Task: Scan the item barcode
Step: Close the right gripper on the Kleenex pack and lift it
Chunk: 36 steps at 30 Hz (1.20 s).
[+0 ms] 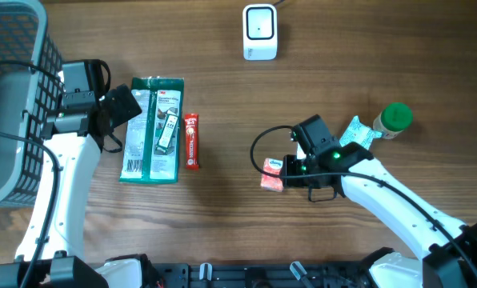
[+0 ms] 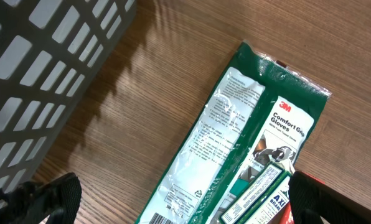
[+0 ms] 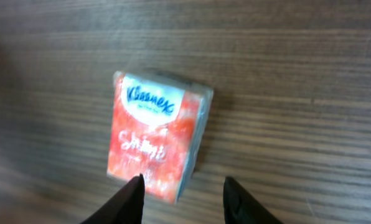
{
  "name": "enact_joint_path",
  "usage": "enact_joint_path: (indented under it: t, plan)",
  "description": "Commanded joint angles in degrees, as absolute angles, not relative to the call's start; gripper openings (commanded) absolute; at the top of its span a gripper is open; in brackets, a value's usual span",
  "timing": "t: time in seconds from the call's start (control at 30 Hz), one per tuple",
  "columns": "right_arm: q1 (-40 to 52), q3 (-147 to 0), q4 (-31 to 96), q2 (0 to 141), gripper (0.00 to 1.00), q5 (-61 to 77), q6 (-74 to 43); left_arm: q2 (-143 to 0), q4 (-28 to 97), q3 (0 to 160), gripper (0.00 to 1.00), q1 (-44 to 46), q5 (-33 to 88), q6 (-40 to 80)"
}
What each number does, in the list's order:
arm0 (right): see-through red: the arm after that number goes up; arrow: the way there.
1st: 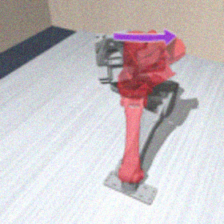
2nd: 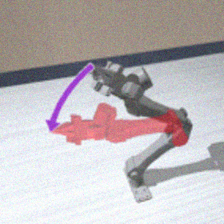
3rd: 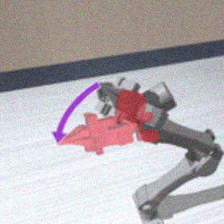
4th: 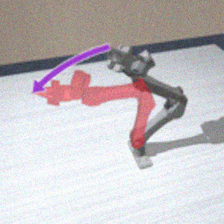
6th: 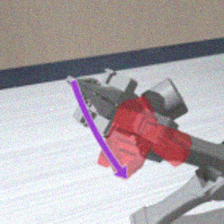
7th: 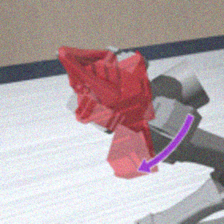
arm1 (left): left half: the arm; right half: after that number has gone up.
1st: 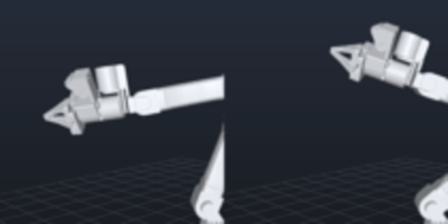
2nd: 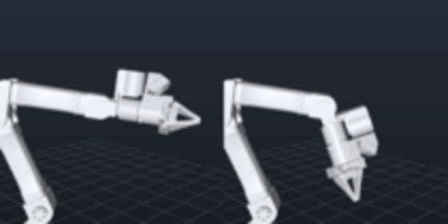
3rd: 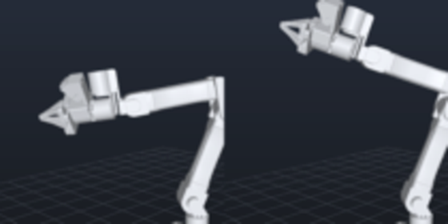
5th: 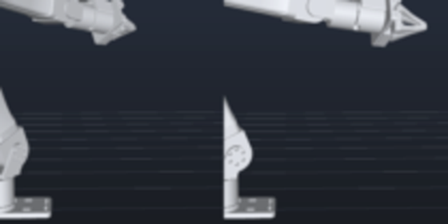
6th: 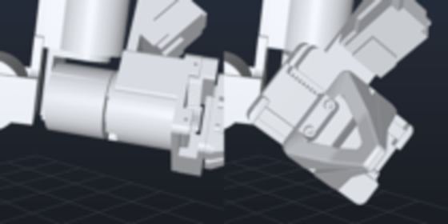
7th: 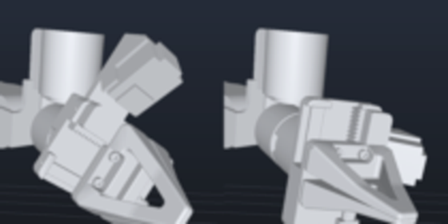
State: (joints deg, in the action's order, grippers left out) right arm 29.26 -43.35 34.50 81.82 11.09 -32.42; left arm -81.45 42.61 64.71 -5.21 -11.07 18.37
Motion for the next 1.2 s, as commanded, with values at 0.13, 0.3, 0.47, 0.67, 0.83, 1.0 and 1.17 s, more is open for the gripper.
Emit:
enact_joint_path:
  t: [0.13, 0.3, 0.47, 0.67, 0.83, 1.0, 1.17]
  plan:
    - [29.23, -35.75, 23.79, 81.28, 0.31, 9.50, -40.62, -81.12, 42.48, 64.88, 1.00, -5.43, -10.98, 18.90]
    - [29.21, -34.85, 21.61, 81.28, 0.30, 10.39, -40.49, -81.12, 42.48, 64.88, 1.00, -5.43, -10.98, 18.90]
    - [29.21, -34.85, 19.25, 81.28, 0.29, 11.70, -43.31, -81.12, 42.48, 64.86, 1.00, -5.43, -10.98, 18.90]
    - [29.23, -34.09, 18.31, 82.59, 0.30, 11.68, -46.02, -81.12, 42.48, 64.88, 1.00, -5.43, -10.98, 18.90]
    - [29.21, -33.52, 16.45, 84.64, 0.17, 12.38, -47.18, -81.12, 42.48, 64.88, 1.00, -5.43, -10.98, 18.92]
    - [29.17, -33.52, 16.05, 84.64, 0.10, 12.58, -48.03, -81.12, 42.48, 64.86, 1.00, -5.43, -10.98, 18.90]
    - [29.17, -33.52, 16.73, 84.66, 0.32, 12.53, -48.03, -81.12, 42.48, 64.88, 1.00, -5.43, -10.98, 18.92]
